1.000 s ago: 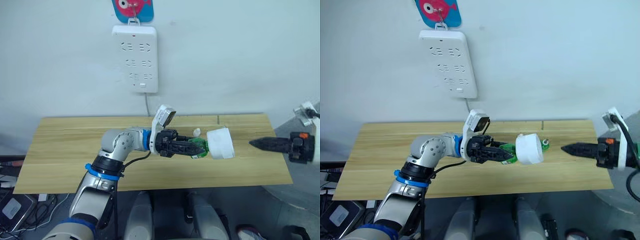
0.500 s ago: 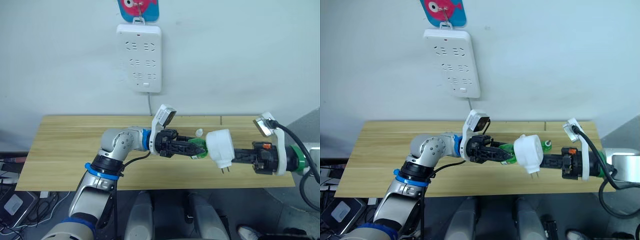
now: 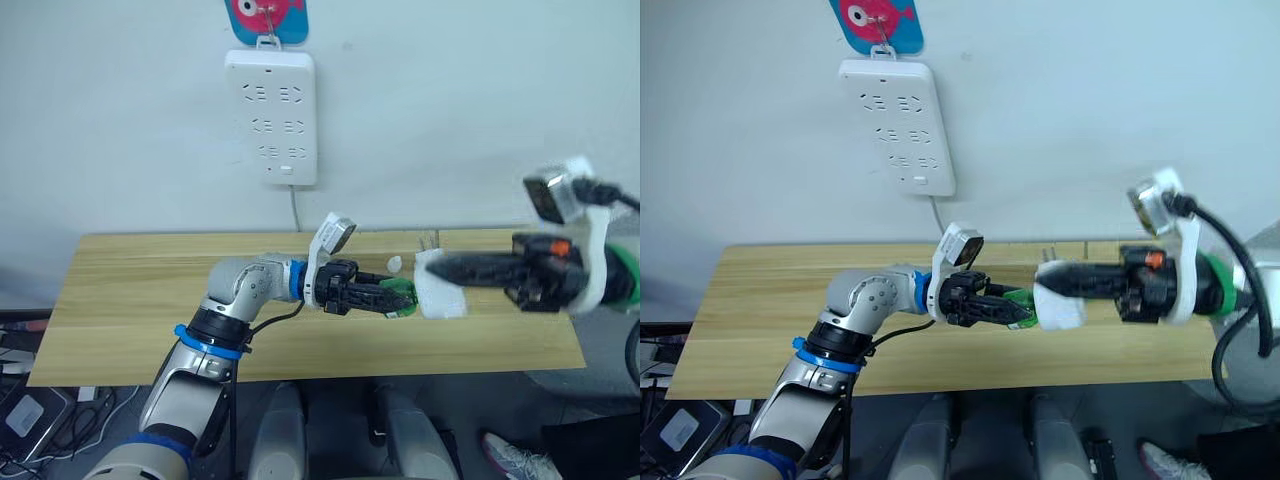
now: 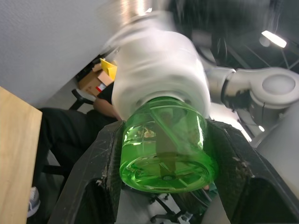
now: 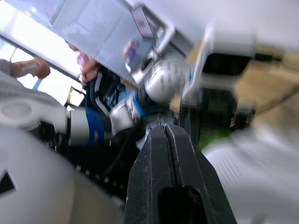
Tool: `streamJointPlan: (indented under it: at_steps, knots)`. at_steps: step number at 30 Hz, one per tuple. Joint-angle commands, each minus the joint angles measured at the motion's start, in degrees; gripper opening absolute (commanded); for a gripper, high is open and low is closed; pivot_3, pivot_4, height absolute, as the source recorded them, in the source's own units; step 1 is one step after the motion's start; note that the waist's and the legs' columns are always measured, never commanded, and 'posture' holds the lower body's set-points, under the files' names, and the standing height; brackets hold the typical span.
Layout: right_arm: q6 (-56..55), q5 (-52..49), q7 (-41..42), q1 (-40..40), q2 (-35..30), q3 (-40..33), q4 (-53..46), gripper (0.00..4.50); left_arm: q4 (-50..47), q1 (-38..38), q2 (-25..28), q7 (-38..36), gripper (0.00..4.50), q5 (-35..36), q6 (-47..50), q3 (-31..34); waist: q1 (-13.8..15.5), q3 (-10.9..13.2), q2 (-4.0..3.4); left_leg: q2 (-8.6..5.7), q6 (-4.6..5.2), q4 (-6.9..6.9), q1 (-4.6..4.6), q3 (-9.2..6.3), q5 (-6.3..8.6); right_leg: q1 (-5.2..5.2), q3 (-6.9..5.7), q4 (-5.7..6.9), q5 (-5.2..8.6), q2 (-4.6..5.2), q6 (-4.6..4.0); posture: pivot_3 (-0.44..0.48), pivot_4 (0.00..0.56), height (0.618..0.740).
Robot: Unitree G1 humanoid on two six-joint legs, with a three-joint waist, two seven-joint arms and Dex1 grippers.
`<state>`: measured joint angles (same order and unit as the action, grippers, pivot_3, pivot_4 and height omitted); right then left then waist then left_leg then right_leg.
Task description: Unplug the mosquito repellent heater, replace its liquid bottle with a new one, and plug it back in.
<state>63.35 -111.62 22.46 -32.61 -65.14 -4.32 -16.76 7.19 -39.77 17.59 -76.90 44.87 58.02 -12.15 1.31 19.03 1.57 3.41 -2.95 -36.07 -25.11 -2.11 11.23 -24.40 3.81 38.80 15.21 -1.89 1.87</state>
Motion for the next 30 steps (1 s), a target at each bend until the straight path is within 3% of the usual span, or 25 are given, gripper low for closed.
streamJointPlan:
  at_steps: [1,4,11,14,20,28,30]
  knots:
    - [1.61,-1.38,-9.43,-3.58,-0.14,4.32,3.57,0.01,-2.39,0.22,-0.08,-1.54,2.26,0.47,-1.02,-0.69,0.05,0.00,0.00,0.00,0.00,0.00,-0.01,0.00,0.00,0.00,0.00,0.00,0.00,0.00,-0.01,0.120,0.328,0.740]
    - [3.20,2.66,-12.48,-4.42,0.66,6.80,5.67,0.01,-2.85,0.18,0.10,-1.84,2.26,0.81,-0.75,-0.85,0.18,0.00,0.00,-0.01,0.00,0.01,-0.13,-0.06,0.00,-0.05,-0.06,-0.06,0.01,0.02,-0.02,0.124,0.331,0.740]
    - [6.16,13.65,-9.31,2.05,2.20,5.71,6.51,0.01,-4.17,0.33,1.02,-2.09,2.26,2.87,1.30,0.27,0.21,0.00,0.00,-0.02,-0.01,-0.07,-0.69,-0.13,-0.01,-0.69,-0.18,0.16,-0.03,0.04,-0.08,0.141,0.332,0.740]
    - [7.12,12.50,-9.08,7.50,1.52,3.20,4.14,0.01,-3.72,0.31,0.48,-0.62,2.26,3.03,1.37,1.12,0.20,0.00,0.00,-0.01,-0.01,-0.06,-0.73,-0.14,-0.01,-0.74,-0.20,0.18,-0.05,0.04,-0.11,0.147,0.331,0.740]
    - [5.96,-0.64,-8.27,15.31,-3.27,-1.11,-4.96,0.01,-1.19,0.01,-1.00,2.40,2.26,0.58,-0.99,1.76,0.12,-0.01,-0.01,-0.02,-0.01,-0.10,-0.72,-0.13,-0.01,-0.71,-0.18,0.20,-0.01,0.04,-0.03,0.145,0.326,0.740]
    - [1.71,-1.38,1.18,18.40,-6.43,-3.42,-10.53,0.01,0.98,-0.76,-2.31,3.12,2.26,-1.22,-2.71,1.22,0.15,-0.01,0.00,-0.02,-0.01,-0.24,-0.72,-0.14,-0.02,-0.68,-0.17,0.22,-0.01,0.00,-0.03,0.132,0.317,0.740]
    - [3.08,-0.23,-0.91,20.19,-9.00,-4.09,-10.67,0.01,0.43,-1.12,-1.94,1.75,2.26,0.01,-1.33,1.59,0.16,-0.01,0.00,-0.03,-0.01,-0.27,-0.74,-0.14,-0.02,-0.68,-0.17,0.22,-0.02,0.02,-0.02,0.132,0.315,0.740]
